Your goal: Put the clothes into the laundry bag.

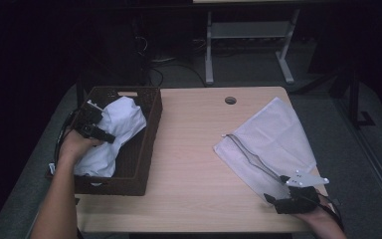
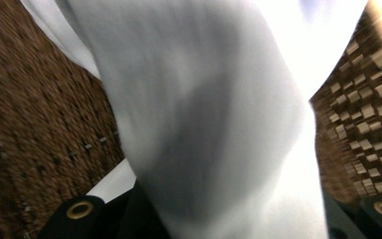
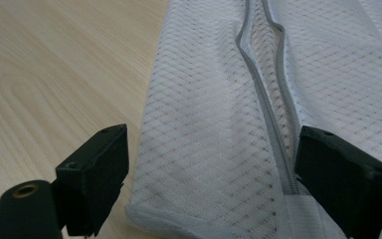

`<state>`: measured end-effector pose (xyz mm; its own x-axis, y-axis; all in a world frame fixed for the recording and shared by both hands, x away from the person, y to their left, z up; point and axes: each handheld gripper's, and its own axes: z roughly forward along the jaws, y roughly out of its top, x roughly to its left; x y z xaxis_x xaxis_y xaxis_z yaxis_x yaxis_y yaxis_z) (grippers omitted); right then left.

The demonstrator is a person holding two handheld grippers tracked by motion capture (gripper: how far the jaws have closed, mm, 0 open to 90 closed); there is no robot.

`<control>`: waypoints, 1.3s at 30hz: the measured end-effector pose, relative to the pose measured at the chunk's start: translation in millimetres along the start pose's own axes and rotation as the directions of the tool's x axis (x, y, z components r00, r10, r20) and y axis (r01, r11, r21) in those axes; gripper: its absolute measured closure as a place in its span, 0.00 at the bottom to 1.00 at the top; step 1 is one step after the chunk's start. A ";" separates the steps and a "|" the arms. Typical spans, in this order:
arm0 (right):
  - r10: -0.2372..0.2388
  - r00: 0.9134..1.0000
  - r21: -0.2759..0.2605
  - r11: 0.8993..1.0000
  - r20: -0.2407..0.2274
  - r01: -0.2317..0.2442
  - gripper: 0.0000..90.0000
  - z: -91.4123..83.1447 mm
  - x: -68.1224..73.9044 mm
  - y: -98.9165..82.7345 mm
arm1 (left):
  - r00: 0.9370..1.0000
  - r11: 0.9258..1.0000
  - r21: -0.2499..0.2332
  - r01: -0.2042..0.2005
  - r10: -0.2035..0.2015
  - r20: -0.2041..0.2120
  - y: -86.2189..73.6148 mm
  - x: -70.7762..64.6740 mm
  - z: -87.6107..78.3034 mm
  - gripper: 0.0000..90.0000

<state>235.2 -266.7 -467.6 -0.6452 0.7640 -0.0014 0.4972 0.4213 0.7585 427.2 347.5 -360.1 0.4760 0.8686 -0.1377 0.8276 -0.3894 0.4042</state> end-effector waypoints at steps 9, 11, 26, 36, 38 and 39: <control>0.001 1.000 -0.002 1.000 -0.001 -0.001 0.15 -0.1 0.0 0.0 | 1.000 0.998 -0.064 -0.013 0.012 -0.013 17.9 -14.5 -41.8 0.81; 0.003 1.000 -0.003 1.000 0.000 -0.003 0.15 -0.1 -0.2 0.0 | 1.000 0.997 -0.078 -0.020 0.020 0.001 23.2 -21.0 -55.0 0.81; 0.006 1.000 -0.006 1.000 0.008 -0.006 0.15 -0.2 -0.7 0.2 | 0.999 0.989 -0.142 -0.044 0.044 -0.003 40.2 -53.4 -100.1 0.81; 0.005 1.000 -0.008 1.000 0.008 -0.005 0.15 -0.6 -0.7 0.3 | 0.994 0.979 -0.173 -0.104 0.107 0.007 56.5 -83.4 -112.7 0.82; 0.006 1.000 -0.008 1.000 0.007 -0.006 0.15 -0.6 -0.7 0.4 | 0.992 0.977 -0.178 -0.120 0.124 0.012 59.8 -91.2 -114.4 0.82; 0.005 1.000 -0.008 1.000 0.007 -0.005 0.15 -0.6 -0.7 0.4 | 0.991 0.976 -0.181 -0.125 0.130 0.014 61.5 -95.5 -115.0 0.82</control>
<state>235.5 -267.3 -467.0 -0.6385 0.7696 -0.0026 0.4956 0.4138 0.7636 398.4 275.7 -218.1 0.5835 0.8063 -0.0968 0.6940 -0.4332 0.5750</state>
